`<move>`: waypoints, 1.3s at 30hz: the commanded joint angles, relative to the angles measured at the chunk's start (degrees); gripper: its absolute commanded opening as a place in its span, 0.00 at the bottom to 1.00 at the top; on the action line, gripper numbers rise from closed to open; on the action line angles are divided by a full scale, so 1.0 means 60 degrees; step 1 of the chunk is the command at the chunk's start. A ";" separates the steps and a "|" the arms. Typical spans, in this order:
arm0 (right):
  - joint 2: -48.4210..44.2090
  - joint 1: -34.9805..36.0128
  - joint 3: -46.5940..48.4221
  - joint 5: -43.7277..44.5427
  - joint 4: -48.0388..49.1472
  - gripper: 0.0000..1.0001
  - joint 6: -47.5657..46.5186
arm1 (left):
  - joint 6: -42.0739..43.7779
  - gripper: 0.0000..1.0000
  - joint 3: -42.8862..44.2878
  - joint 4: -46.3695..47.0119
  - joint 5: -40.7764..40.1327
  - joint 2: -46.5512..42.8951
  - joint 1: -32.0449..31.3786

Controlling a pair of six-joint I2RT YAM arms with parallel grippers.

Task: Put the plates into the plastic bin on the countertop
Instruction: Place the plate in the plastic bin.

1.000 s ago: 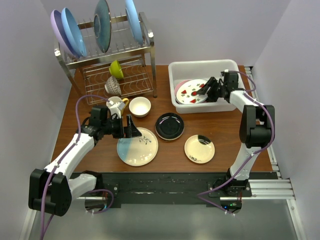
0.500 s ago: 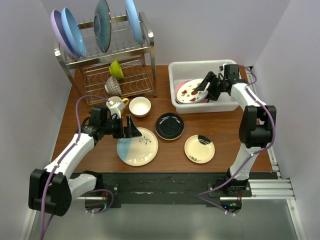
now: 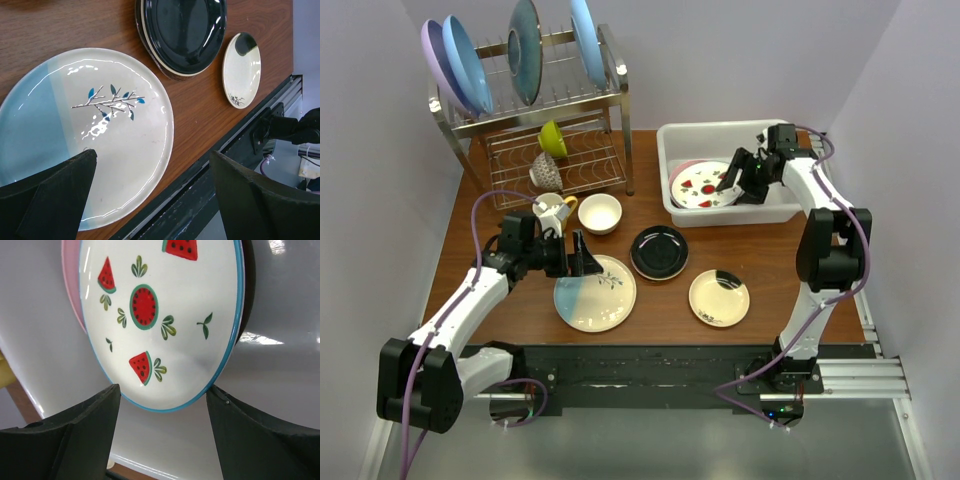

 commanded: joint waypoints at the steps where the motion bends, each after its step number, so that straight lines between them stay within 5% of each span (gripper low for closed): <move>1: -0.0064 0.0020 0.0351 0.0647 -0.0428 0.73 -0.0569 | -0.0187 1.00 -0.0068 0.0305 0.0143 -0.0174 0.0079; 16: 0.0274 0.0650 0.0659 0.0444 -0.0310 0.73 -0.0804 | -0.0261 1.00 -0.0068 0.0261 0.0158 -0.0247 0.0079; 34: -0.2803 0.0636 -0.0015 0.0620 -0.0237 0.74 -0.0760 | -0.0026 1.00 0.0123 -0.0046 -0.0267 -0.0115 0.0065; 39: -0.3709 0.0650 -0.0425 0.0327 -0.0311 0.83 -0.0716 | 0.0017 1.00 0.0240 -0.0237 -0.0618 0.0075 0.0079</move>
